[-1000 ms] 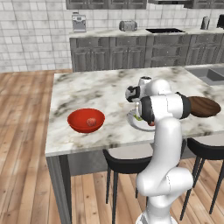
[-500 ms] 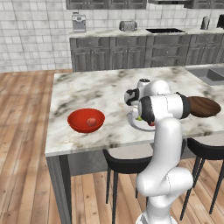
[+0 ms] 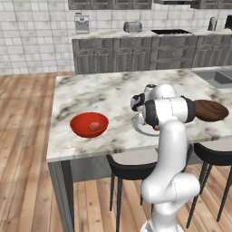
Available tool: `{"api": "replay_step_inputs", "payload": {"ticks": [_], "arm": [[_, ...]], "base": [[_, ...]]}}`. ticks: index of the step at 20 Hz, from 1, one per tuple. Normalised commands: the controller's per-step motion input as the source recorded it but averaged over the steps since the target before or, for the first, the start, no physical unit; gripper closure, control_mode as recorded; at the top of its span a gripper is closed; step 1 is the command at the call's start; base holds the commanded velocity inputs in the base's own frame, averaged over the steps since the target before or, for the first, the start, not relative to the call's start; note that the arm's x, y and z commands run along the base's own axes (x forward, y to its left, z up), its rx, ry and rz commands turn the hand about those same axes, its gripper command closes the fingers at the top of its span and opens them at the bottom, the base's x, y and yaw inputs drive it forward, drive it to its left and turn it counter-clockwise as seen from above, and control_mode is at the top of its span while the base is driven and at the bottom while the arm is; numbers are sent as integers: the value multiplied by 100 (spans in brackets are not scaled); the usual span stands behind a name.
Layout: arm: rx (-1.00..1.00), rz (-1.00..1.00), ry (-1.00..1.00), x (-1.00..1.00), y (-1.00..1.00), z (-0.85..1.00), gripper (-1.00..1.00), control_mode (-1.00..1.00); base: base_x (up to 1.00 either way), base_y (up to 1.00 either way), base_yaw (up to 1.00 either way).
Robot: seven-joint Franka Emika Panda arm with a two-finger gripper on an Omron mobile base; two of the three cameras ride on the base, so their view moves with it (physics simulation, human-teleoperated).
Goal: Take the fruits from the plate on the dining counter and place two fruits in each bowl.
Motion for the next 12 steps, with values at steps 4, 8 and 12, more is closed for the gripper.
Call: {"api": "replay_step_inputs", "payload": {"ticks": [4,8,12], "arm": [[0,-10,0,0,0,-18,100,-100],[0,-1,0,0,0,0,100,-100],[0,-1,-4,1,0,1,100,-100]], "base": [[0,0,0],[0,0,0],[0,0,0]]}}
